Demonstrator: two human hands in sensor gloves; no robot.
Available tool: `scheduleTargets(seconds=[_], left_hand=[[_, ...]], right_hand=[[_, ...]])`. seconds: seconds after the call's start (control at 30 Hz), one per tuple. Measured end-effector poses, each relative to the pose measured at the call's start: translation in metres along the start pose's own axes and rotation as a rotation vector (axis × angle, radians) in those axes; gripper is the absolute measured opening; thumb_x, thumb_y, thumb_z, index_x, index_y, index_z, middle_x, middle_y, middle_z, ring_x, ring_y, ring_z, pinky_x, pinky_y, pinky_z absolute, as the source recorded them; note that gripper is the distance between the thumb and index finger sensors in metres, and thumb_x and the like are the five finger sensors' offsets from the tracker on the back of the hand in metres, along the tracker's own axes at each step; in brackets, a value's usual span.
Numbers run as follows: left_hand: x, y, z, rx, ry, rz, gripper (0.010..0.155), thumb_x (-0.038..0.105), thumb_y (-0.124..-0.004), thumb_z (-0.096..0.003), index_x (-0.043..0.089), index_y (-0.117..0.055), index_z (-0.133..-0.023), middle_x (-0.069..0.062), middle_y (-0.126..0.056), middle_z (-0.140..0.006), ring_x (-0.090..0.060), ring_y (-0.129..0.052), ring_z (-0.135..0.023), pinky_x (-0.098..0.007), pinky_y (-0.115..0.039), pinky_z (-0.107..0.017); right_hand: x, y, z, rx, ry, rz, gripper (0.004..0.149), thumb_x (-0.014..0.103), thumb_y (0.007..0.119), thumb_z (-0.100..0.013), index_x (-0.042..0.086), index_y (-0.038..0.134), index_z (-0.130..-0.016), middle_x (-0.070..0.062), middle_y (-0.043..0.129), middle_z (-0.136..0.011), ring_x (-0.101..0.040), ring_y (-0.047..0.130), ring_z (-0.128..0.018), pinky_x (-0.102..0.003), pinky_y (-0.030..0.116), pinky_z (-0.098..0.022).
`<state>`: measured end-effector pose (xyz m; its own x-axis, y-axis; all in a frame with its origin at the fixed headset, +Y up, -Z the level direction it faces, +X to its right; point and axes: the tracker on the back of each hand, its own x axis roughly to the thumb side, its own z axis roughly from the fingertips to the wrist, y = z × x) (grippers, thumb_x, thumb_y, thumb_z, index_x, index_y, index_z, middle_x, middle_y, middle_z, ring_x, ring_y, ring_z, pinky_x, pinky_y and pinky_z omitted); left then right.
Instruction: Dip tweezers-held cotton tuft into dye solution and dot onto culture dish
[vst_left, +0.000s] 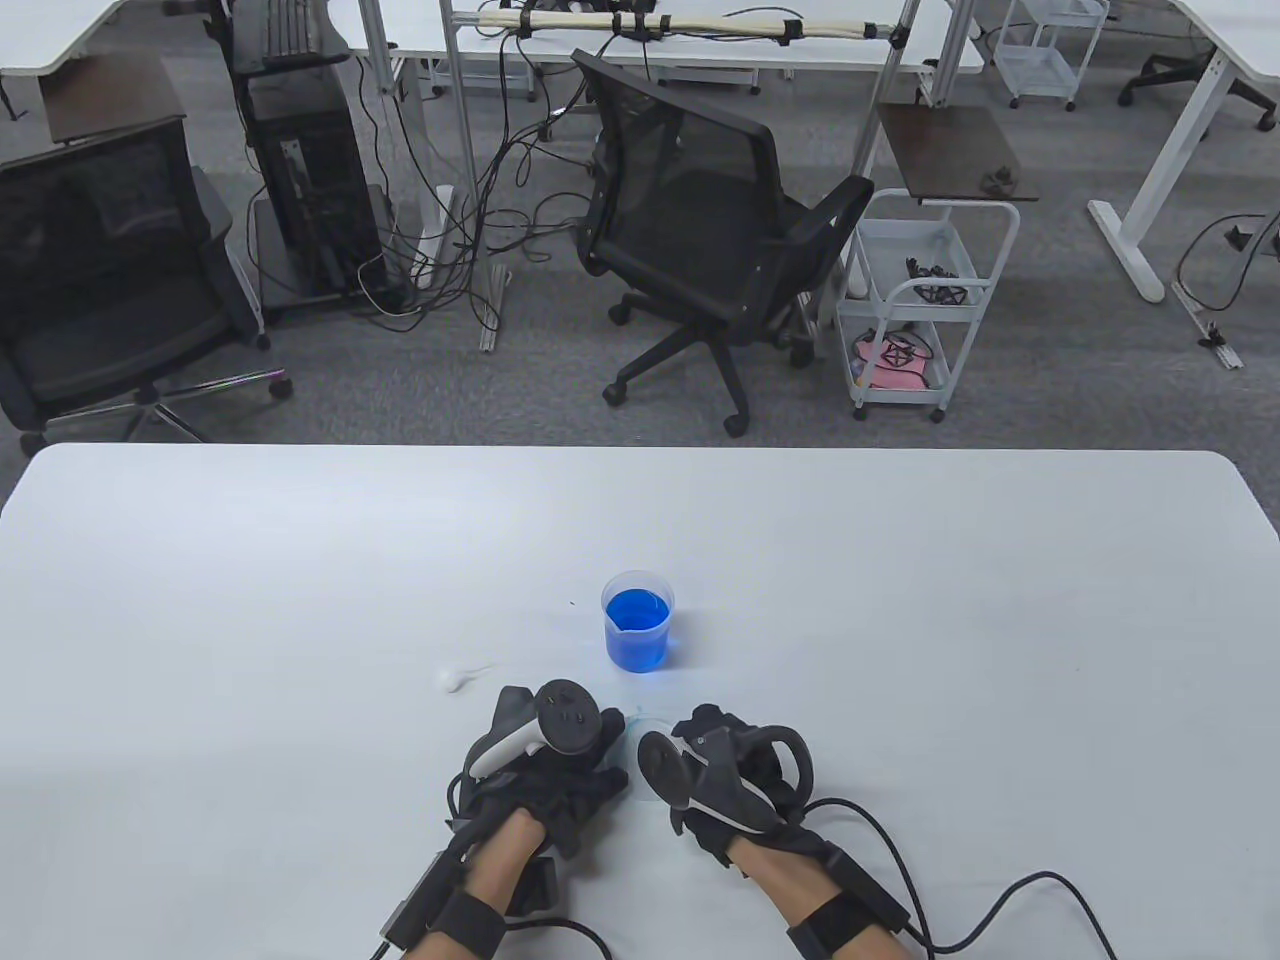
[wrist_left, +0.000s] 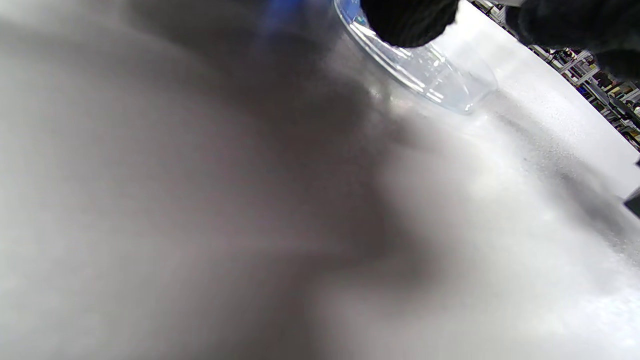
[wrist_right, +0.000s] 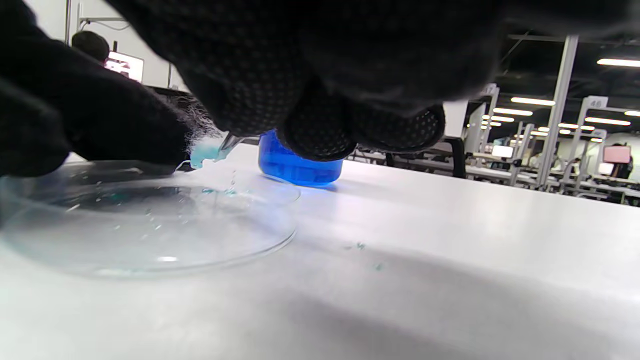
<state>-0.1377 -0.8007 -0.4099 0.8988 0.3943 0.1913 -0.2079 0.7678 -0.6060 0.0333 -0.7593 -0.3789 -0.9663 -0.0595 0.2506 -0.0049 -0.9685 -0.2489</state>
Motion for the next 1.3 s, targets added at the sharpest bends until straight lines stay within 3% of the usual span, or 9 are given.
scheduleTargets(seconds=[0.3,0.57,0.87,1.13,1.3], left_hand=[[0.0,0.0,0.0,0.0,-0.001,0.0,0.07,0.043,-0.062,-0.0633,0.026,-0.018,-0.115,-0.02,-0.003,-0.122,-0.05,-0.001,-0.104,-0.077,-0.01,-0.065],[0.0,-0.001,0.0,0.0,-0.002,0.003,0.07,0.043,-0.062,-0.0633,0.026,-0.018,-0.115,-0.02,-0.002,-0.122,-0.05,-0.001,-0.104,-0.077,-0.01,-0.065],[0.0,-0.001,0.0,0.001,-0.001,0.003,0.07,0.043,-0.062,-0.0632,0.026,-0.018,-0.115,-0.019,-0.002,-0.122,-0.05,-0.001,-0.105,-0.077,-0.01,-0.065],[-0.001,0.0,0.0,-0.001,0.002,0.006,0.07,0.043,-0.062,-0.0633,0.026,-0.019,-0.115,-0.019,-0.002,-0.122,-0.05,-0.001,-0.105,-0.077,-0.01,-0.066],[-0.001,0.001,0.0,-0.002,0.002,0.008,0.07,0.043,-0.062,-0.0633,0.027,-0.019,-0.115,-0.019,-0.002,-0.122,-0.05,-0.001,-0.104,-0.077,-0.009,-0.065]], right_hand=[[0.003,0.017,0.0,0.052,-0.009,0.058,0.041,0.029,0.091,-0.027,-0.002,0.107,-0.05,-0.024,0.102,-0.053,-0.015,0.096,-0.017,-0.03,0.087,-0.003],[-0.009,-0.002,0.0,-0.012,0.037,0.015,0.041,0.029,0.091,-0.026,-0.002,0.107,-0.049,-0.024,0.102,-0.053,-0.015,0.096,-0.016,-0.03,0.086,-0.003],[-0.006,0.013,0.005,0.055,0.011,0.066,0.041,0.029,0.091,-0.026,-0.002,0.107,-0.049,-0.024,0.102,-0.053,-0.015,0.096,-0.016,-0.03,0.087,-0.003],[-0.015,-0.005,0.011,0.005,0.034,0.014,0.041,0.029,0.092,-0.026,-0.002,0.107,-0.05,-0.024,0.102,-0.054,-0.015,0.096,-0.016,-0.03,0.086,-0.003],[-0.011,0.003,0.015,0.041,-0.004,0.03,0.041,0.029,0.092,-0.026,-0.002,0.107,-0.05,-0.024,0.102,-0.054,-0.015,0.096,-0.016,-0.03,0.086,-0.003]])
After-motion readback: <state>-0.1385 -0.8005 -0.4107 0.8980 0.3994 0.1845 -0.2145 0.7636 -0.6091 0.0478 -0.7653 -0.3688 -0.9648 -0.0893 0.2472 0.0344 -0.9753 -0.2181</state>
